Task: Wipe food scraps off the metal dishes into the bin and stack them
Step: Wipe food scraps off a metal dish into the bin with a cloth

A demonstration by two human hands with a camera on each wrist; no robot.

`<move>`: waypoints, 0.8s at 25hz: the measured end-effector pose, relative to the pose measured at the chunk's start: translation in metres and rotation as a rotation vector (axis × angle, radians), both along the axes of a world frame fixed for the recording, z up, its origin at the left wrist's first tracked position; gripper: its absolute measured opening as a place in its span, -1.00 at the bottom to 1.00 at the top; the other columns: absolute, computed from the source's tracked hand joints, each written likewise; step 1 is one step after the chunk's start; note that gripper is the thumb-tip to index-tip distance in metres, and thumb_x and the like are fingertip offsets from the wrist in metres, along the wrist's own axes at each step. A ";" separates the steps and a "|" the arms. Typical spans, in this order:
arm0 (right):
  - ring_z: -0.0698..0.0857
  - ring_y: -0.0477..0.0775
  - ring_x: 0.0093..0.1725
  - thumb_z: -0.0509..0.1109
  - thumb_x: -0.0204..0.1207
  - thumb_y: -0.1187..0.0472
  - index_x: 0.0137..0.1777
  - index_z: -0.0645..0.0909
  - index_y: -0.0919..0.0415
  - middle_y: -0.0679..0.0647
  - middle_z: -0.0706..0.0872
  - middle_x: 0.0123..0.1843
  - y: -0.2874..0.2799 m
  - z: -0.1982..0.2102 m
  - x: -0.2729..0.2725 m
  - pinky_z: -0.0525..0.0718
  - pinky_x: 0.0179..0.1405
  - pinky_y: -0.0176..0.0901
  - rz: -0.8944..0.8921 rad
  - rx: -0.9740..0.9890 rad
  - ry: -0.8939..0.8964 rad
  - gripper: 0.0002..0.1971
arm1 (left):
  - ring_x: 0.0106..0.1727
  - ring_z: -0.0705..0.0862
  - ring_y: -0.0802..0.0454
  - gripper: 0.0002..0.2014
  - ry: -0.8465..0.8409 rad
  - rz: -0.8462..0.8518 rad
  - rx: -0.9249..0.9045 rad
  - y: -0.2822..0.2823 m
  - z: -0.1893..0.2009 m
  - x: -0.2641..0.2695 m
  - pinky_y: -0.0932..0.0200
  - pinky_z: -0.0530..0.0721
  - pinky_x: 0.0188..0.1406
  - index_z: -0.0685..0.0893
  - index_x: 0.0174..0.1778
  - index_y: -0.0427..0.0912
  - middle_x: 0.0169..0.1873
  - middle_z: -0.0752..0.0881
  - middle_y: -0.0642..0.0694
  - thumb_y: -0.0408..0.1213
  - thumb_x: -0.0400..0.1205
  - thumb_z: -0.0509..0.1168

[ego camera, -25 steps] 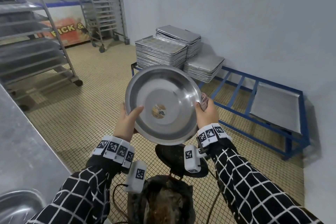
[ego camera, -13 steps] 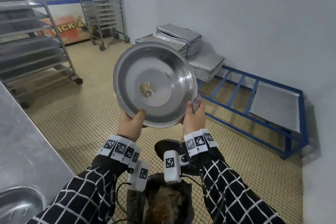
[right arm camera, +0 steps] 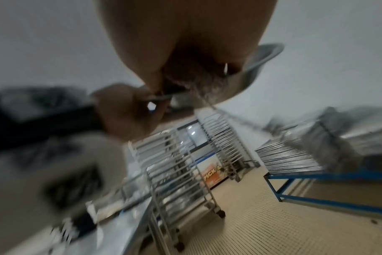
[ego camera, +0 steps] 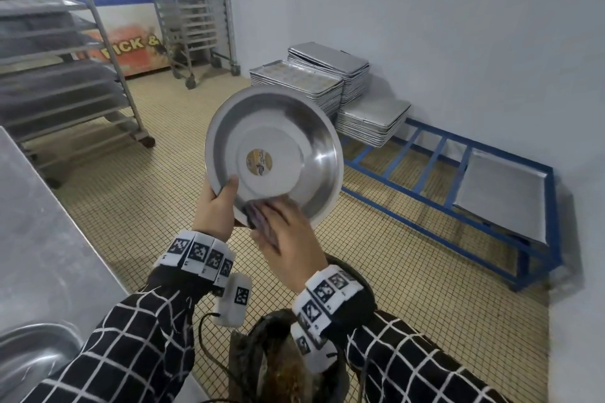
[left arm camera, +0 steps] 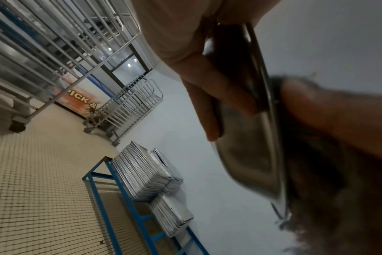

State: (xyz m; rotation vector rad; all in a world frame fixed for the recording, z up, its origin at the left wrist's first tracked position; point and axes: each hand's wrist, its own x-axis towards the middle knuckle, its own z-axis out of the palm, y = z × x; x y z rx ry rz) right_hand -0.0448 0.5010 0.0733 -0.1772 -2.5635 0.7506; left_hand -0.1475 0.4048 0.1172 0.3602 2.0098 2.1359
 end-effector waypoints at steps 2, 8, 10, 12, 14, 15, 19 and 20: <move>0.29 -0.03 0.59 -0.05 0.70 -0.16 0.62 0.24 0.13 0.02 0.39 0.58 0.000 -0.005 0.002 0.14 0.65 -0.02 0.103 0.195 -0.032 -0.42 | 0.24 0.63 -0.04 -0.70 0.000 -0.014 0.020 -0.001 0.005 -0.004 -0.05 0.58 0.29 0.54 0.34 -0.09 0.09 0.70 0.04 -0.13 0.71 0.20; -0.01 0.01 0.69 -0.37 0.64 -0.19 0.67 0.07 0.00 -0.06 0.17 0.68 0.065 -0.001 -0.004 -0.29 0.62 0.00 -0.151 0.499 -0.330 -0.35 | 0.01 0.68 0.11 -0.80 0.012 -0.029 0.014 -0.002 0.009 -0.005 0.18 0.62 0.03 0.56 0.23 -0.04 -0.06 0.71 0.12 -0.16 0.73 0.17; -0.01 0.08 0.69 -0.38 0.62 -0.18 0.67 0.07 0.07 0.02 0.17 0.69 0.065 -0.001 -0.004 -0.32 0.62 0.02 -0.205 0.474 -0.347 -0.32 | 0.03 0.69 0.07 -0.76 0.030 -0.055 -0.001 0.001 0.009 -0.005 0.23 0.63 -0.06 0.55 0.28 -0.09 -0.01 0.72 0.04 -0.18 0.74 0.15; 0.01 0.11 0.69 -0.33 0.67 -0.18 0.68 0.05 0.14 0.10 0.14 0.69 0.044 -0.003 -0.007 -0.23 0.65 0.02 -0.070 0.356 -0.323 -0.33 | 0.06 0.67 0.12 -0.71 0.040 -0.061 -0.004 0.005 0.008 -0.004 0.30 0.61 -0.06 0.52 0.36 -0.11 0.04 0.71 0.03 -0.18 0.74 0.15; 0.06 0.07 0.68 -0.26 0.69 -0.20 0.69 0.05 0.12 0.10 0.16 0.69 0.017 -0.005 -0.009 -0.08 0.68 0.00 0.048 0.179 -0.227 -0.35 | -0.02 0.64 0.19 -0.71 0.060 -0.056 -0.021 0.011 0.007 -0.002 0.43 0.58 -0.17 0.52 0.36 -0.11 -0.02 0.69 0.08 -0.17 0.74 0.15; 0.08 0.04 0.68 -0.25 0.68 -0.21 0.68 0.07 0.10 0.08 0.19 0.69 0.007 -0.004 -0.009 -0.03 0.67 -0.03 0.052 0.101 -0.175 -0.35 | -0.07 0.63 0.21 -0.74 0.062 -0.057 -0.018 0.013 0.008 0.001 0.49 0.58 -0.26 0.52 0.33 -0.10 -0.06 0.68 0.10 -0.17 0.74 0.15; 0.21 -0.01 0.64 -0.35 0.68 -0.19 0.63 0.25 0.07 0.00 0.35 0.62 0.021 -0.004 -0.006 0.08 0.66 -0.03 -0.079 0.208 -0.147 -0.33 | 0.04 0.66 0.13 -0.73 0.030 -0.046 0.023 0.013 0.016 0.000 0.37 0.62 -0.10 0.52 0.33 -0.09 -0.02 0.68 0.10 -0.14 0.74 0.15; 0.19 0.00 0.65 -0.39 0.68 -0.19 0.62 0.27 0.04 -0.02 0.35 0.62 0.033 -0.004 -0.003 0.05 0.67 0.02 -0.123 0.299 -0.174 -0.32 | 0.06 0.66 0.08 -0.74 0.022 -0.033 0.021 0.011 0.016 -0.003 0.29 0.62 -0.03 0.53 0.31 -0.08 -0.02 0.69 0.09 -0.13 0.73 0.15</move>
